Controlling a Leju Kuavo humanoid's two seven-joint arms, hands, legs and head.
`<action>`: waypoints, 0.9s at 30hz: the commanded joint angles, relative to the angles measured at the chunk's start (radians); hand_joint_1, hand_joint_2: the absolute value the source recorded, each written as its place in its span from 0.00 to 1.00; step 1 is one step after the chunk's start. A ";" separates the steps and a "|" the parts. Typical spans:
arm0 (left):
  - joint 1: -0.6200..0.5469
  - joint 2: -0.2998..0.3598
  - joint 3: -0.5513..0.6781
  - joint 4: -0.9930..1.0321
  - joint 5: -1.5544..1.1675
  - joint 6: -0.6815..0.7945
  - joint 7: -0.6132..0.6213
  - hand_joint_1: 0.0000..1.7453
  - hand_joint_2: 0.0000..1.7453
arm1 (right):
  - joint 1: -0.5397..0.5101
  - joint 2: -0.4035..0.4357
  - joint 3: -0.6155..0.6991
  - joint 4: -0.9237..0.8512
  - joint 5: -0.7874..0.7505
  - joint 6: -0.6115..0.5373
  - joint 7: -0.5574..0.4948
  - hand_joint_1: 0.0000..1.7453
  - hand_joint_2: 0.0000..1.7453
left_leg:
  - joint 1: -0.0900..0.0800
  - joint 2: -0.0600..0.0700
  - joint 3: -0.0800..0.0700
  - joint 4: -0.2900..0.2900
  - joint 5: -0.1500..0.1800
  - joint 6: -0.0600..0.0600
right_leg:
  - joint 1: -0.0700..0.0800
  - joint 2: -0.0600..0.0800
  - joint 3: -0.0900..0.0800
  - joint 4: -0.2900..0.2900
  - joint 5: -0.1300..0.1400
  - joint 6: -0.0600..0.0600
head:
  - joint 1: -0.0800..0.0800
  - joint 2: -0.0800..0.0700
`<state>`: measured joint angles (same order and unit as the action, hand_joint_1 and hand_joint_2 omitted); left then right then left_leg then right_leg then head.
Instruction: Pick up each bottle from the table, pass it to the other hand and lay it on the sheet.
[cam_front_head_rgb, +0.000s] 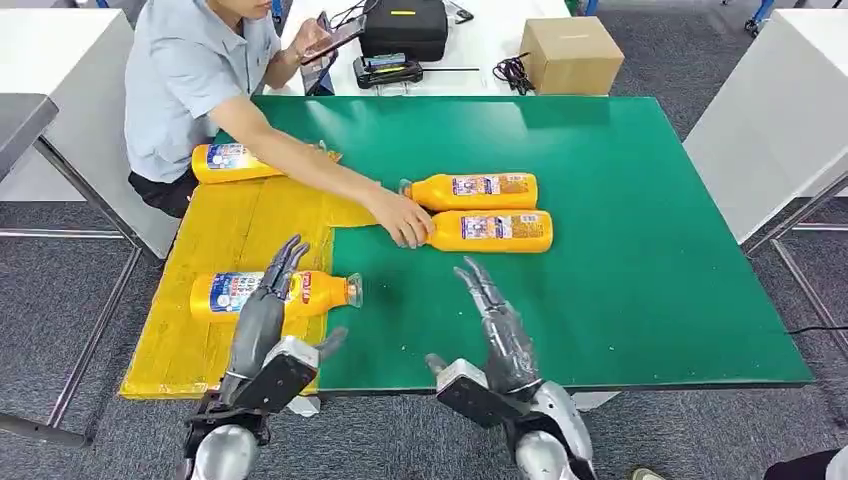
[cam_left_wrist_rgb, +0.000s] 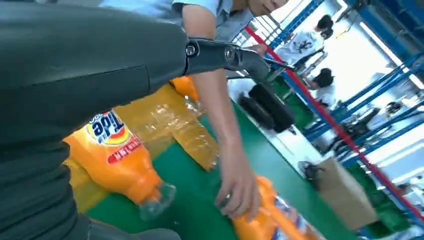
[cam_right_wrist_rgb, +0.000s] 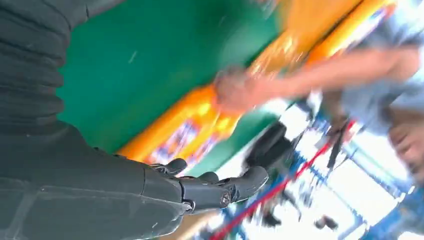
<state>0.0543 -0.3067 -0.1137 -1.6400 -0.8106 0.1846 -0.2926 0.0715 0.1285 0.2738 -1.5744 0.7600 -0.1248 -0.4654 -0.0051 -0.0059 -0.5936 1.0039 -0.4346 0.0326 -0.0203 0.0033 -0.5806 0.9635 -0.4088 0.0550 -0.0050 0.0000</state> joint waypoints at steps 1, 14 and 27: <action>0.012 -0.025 0.057 -0.077 0.115 -0.037 -0.005 0.00 1.00 | 0.003 -0.016 -0.178 0.029 0.132 -0.069 -0.014 0.00 1.00 | 0.001 -0.001 0.002 0.000 0.000 -0.001 | 0.001 -0.001 0.002 0.000 0.000 -0.002 | 0.000 0.000; 0.021 -0.027 0.044 -0.084 0.150 -0.051 -0.002 0.00 1.00 | -0.057 -0.084 -0.086 0.156 0.562 -0.151 0.218 0.00 1.00 | 0.001 0.001 0.002 -0.001 0.000 -0.001 | 0.001 0.001 0.003 -0.001 0.000 -0.001 | 0.000 0.000; 0.028 -0.029 0.049 -0.095 0.146 -0.079 -0.003 0.00 1.00 | -0.115 -0.103 -0.127 0.300 0.627 -0.085 0.334 0.00 1.00 | 0.001 0.002 0.003 -0.001 -0.001 -0.002 | 0.001 0.002 0.003 -0.001 0.000 -0.002 | 0.000 0.000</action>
<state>0.0972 -0.3299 -0.0813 -1.7556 -0.6668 0.1251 -0.2995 0.0397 0.0550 0.1598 -1.4283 1.3767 -0.2159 -0.1526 -0.0050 -0.0059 -0.5933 1.0038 -0.4342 0.0324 -0.0202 0.0032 -0.5801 0.9637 -0.4085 0.0550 -0.0053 0.0000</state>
